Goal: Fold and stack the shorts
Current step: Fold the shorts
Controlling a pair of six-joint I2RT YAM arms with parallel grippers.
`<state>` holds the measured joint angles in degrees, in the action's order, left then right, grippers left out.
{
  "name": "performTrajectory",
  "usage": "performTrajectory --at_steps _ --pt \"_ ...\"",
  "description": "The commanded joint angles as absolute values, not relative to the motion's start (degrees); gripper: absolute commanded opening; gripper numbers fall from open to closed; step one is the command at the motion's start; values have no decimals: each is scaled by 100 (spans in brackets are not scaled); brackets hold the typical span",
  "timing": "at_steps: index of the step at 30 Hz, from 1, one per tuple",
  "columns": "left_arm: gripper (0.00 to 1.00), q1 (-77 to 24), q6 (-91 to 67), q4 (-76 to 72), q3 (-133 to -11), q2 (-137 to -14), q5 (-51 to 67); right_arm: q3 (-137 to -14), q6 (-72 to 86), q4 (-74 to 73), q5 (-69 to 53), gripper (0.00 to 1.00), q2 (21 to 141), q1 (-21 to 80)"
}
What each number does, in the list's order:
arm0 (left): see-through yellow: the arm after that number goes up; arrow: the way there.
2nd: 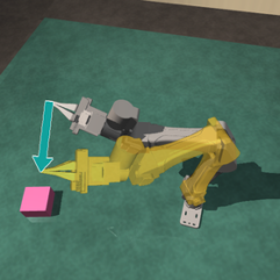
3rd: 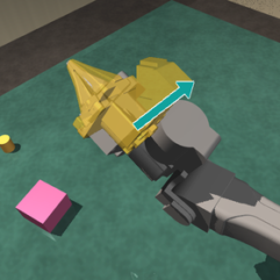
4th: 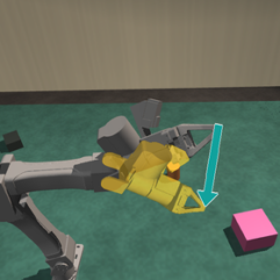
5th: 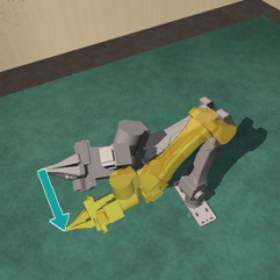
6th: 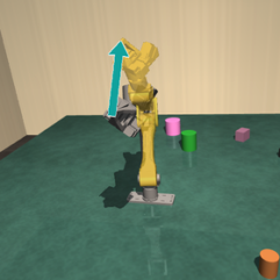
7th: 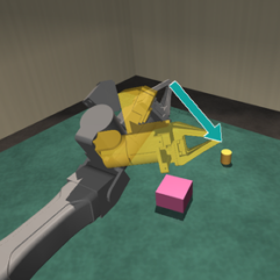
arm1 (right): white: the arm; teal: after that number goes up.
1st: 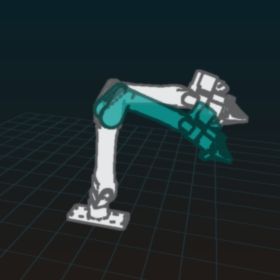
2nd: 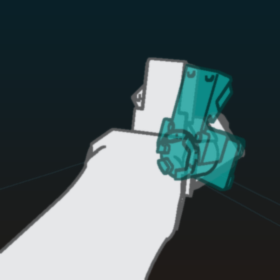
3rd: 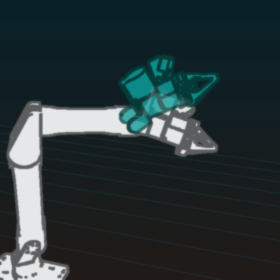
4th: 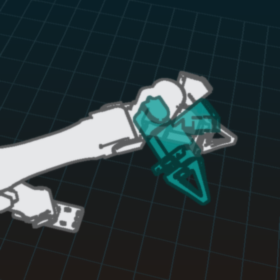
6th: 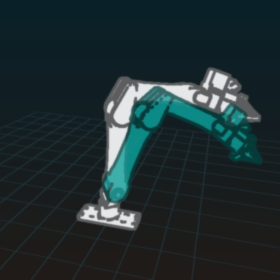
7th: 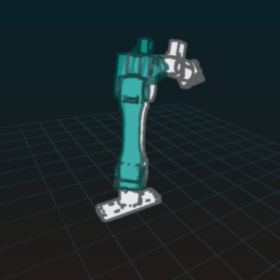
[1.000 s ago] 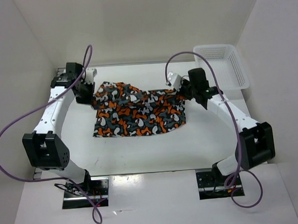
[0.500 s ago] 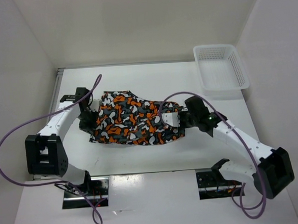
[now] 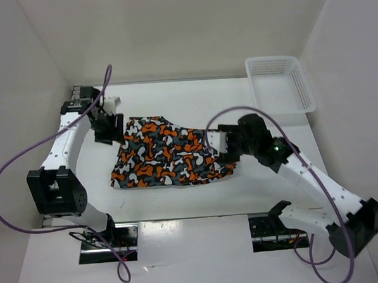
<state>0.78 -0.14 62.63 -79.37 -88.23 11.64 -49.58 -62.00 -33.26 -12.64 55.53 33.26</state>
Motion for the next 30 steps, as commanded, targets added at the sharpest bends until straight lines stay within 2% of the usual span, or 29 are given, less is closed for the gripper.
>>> performTrajectory --at_steps 1,3,4,6,7,9,16,17,25,30 --pt "64 202 0 5487 -8560 -9201 1417 -6000 -4556 -2453 -1704 77 6501 3375" --pt "64 202 0 4934 -8753 -9710 925 -6239 -3924 -2383 -1705 66 7020 3375" --pt "64 202 0 4774 -8815 -9886 792 -6301 -3824 -2382 -1705 54 7466 3427" --pt "64 150 0 4380 -9051 -10370 651 -6189 -3710 -2094 -1635 42 7690 3428" --pt "64 149 0 4255 -9140 -10641 650 -5953 -3709 -2022 -1583 32 7743 3480" --pt "65 -26 0 3974 -9429 -10923 467 -5766 -3709 -2021 -1407 25 7804 3533" --pt "67 -105 0 3639 -10326 -12260 114 -5388 -3963 -2522 -888 16 8393 3928" --pt "67 -105 0 3639 -10397 -12356 114 -5275 -3964 -2522 -688 11 8394 3981" --pt "70 -105 0 3577 -10661 -13025 -132 -4825 -4447 -2295 -115 10 8754 3981" --pt "54 -105 0 3699 -10336 -12902 201 -4658 -4702 -2031 280 9 9009 3981"
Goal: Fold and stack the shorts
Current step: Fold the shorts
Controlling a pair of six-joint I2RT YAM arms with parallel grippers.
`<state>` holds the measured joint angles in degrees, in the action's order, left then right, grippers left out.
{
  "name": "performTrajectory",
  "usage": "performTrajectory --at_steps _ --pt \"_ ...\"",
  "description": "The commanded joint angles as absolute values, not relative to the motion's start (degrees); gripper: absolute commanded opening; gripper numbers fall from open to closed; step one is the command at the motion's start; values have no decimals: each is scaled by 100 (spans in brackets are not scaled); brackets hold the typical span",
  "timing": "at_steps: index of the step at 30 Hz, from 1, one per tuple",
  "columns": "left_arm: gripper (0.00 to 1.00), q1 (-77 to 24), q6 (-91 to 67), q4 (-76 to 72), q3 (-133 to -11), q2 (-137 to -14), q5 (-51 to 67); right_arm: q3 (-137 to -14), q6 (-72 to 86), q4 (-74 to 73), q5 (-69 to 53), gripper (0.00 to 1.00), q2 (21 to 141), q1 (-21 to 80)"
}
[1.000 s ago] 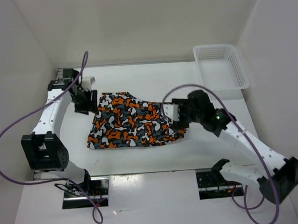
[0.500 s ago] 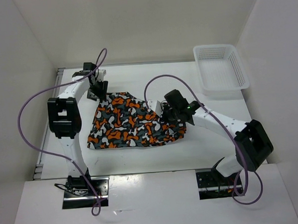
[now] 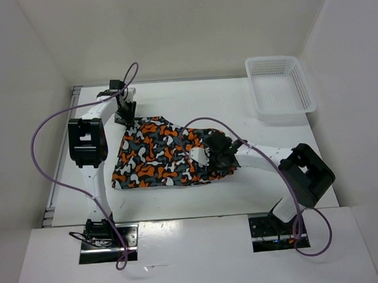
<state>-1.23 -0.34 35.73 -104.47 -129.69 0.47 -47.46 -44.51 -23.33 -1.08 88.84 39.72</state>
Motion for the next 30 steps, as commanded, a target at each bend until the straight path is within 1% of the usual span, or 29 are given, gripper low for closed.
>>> performTrajectory --at_steps 1,2,4,6,10,12,14,15,17,18,19,21,24,25,26,30 --pt "51 -105 0 3752 -10275 -12902 263 -4658 -4763 -1908 281 9 9078 3981" --pt "41 -105 0 3823 -10274 -12902 264 -4658 -4764 -1812 420 9 9140 3981" --pt "28 -105 0 3823 -10222 -12902 264 -4658 -4833 -1592 500 9 9202 3981" --pt "21 -105 0 3823 -10169 -12824 316 -4658 -5000 -1521 579 10 9264 3981" --pt "21 -105 0 3823 -10116 -12543 264 -4825 -5255 -1389 791 10 9500 3850" --pt "24 -105 0 3771 -10116 -12437 177 -4887 -5326 -1389 843 10 9553 3779" --pt "24 -105 0 3648 -9985 -12322 37 -4887 -5440 -1389 844 10 9554 3779" --pt "25 -105 0 3647 -9984 -12235 -26 -4887 -5493 -1389 844 10 9554 3779" --pt "32 -158 0 3595 -9932 -12103 -79 -4887 -5554 -1389 896 11 9554 3779" --pt "40 -158 0 3595 -9853 -12016 -79 -4887 -5555 -1336 949 11 9502 3779" --pt "42 -158 0 3508 -9853 -12015 -79 -4887 -5616 -1336 949 14 9501 3779" --pt "50 -158 0 3429 -9686 -11936 -79 -4887 -5616 -1336 949 15 9501 3779" --pt "50 -158 0 3428 -9633 -11988 -132 -4887 -5669 -1336 949 17 9501 3779" --pt "47 -158 0 3428 -9633 -12040 -132 -4887 -5669 -1336 949 17 9501 3779" --pt "42 -158 0 3428 -9633 -12093 -184 -4887 -5721 -1388 949 17 9501 3779" --pt "39 -158 0 3357 -9580 -12234 -395 -4887 -5722 -1450 949 17 9449 3779"
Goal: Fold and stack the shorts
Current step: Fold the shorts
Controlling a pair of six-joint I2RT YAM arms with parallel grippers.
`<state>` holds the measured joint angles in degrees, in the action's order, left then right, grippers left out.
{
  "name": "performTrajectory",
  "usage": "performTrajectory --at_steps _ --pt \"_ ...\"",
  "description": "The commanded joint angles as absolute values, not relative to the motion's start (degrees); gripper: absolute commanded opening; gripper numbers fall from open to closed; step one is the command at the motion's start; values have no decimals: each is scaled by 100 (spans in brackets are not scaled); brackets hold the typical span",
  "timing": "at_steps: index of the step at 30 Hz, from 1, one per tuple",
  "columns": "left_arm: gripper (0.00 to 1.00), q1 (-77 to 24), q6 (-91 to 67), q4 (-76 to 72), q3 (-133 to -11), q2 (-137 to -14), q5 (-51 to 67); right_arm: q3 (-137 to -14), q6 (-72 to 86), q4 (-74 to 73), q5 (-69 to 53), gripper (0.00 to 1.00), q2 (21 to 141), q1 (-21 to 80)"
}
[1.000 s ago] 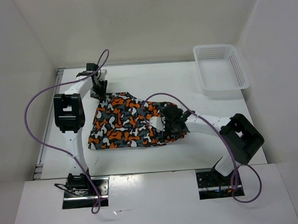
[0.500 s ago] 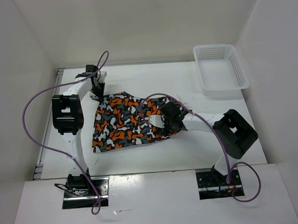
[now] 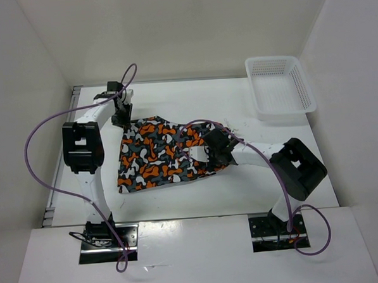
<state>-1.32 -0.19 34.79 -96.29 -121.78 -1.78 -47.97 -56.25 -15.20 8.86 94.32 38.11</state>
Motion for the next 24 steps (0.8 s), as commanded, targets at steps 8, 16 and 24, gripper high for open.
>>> performTrajectory --at_steps 8,16,24 --pt "52 -106 0 3244 -9800 -12516 -334 -4887 -5845 -1608 888 17 9448 3779" --pt "25 18 0 3234 -9747 -12578 -281 -4887 -5897 -1661 888 17 9396 3779" --pt "28 18 0 3182 -9677 -12226 -281 -4887 -5950 -1608 888 17 9396 3779"
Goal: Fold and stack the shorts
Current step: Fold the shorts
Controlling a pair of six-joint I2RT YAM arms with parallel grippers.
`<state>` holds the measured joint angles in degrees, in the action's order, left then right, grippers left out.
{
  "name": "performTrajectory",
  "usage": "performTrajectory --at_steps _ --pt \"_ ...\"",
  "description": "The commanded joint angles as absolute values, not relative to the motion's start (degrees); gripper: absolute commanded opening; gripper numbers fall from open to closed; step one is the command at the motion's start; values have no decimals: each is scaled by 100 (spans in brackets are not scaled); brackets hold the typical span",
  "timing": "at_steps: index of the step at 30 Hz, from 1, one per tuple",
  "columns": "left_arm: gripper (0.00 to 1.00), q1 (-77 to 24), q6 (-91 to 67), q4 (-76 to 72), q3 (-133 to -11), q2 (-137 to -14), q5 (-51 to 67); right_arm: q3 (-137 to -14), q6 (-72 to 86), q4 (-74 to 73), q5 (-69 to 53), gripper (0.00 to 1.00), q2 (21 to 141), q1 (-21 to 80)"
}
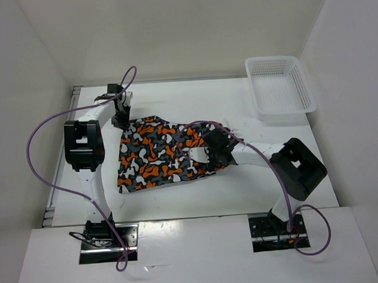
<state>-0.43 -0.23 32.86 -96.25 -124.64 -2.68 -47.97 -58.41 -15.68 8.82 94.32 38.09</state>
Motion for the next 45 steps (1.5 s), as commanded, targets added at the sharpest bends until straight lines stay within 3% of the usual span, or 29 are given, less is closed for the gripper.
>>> performTrajectory --at_steps 1,5,8,11,16,22,25,30,31,35,39,45 --pt "28 18 0 3121 -9616 -12226 -281 -4887 -5950 -1608 888 17 9396 3779" --pt "25 18 0 3120 -9668 -12173 -483 -4887 -5950 -1608 888 17 9396 3779" --pt "12 18 0 3120 -9668 -12120 -544 -4825 -5950 -1608 888 17 9396 3779" --pt "2 18 0 3120 -9668 -11901 -659 -4772 -6003 -1608 888 10 9396 3779" --pt "0 18 0 3120 -9729 -11654 -659 -4649 -6135 -1608 888 0 9396 3779" --pt "0 18 0 3015 -9905 -11864 -791 -4597 -6196 -1547 888 0 9343 3779" --pt "6 18 0 3015 -9905 -12101 -721 -5033 -5445 -1328 888 11 9229 3779" --pt "11 -44 0 3076 -10028 -12322 -659 -6589 -3318 -1405 511 54 9088 3464" --pt "11 -44 0 3076 -10115 -12374 -659 -7079 -2948 -1641 405 58 9088 3350" --pt "15 -44 0 3129 -10239 -12375 -711 -7532 -799 -2091 -394 62 9149 2368" --pt "19 -149 0 3190 -10239 -12375 -834 -6867 830 -2145 -983 62 9254 1480" --pt "25 -202 0 3313 -10301 -12375 -949 -6284 1431 -2259 -1520 71 9386 1205"
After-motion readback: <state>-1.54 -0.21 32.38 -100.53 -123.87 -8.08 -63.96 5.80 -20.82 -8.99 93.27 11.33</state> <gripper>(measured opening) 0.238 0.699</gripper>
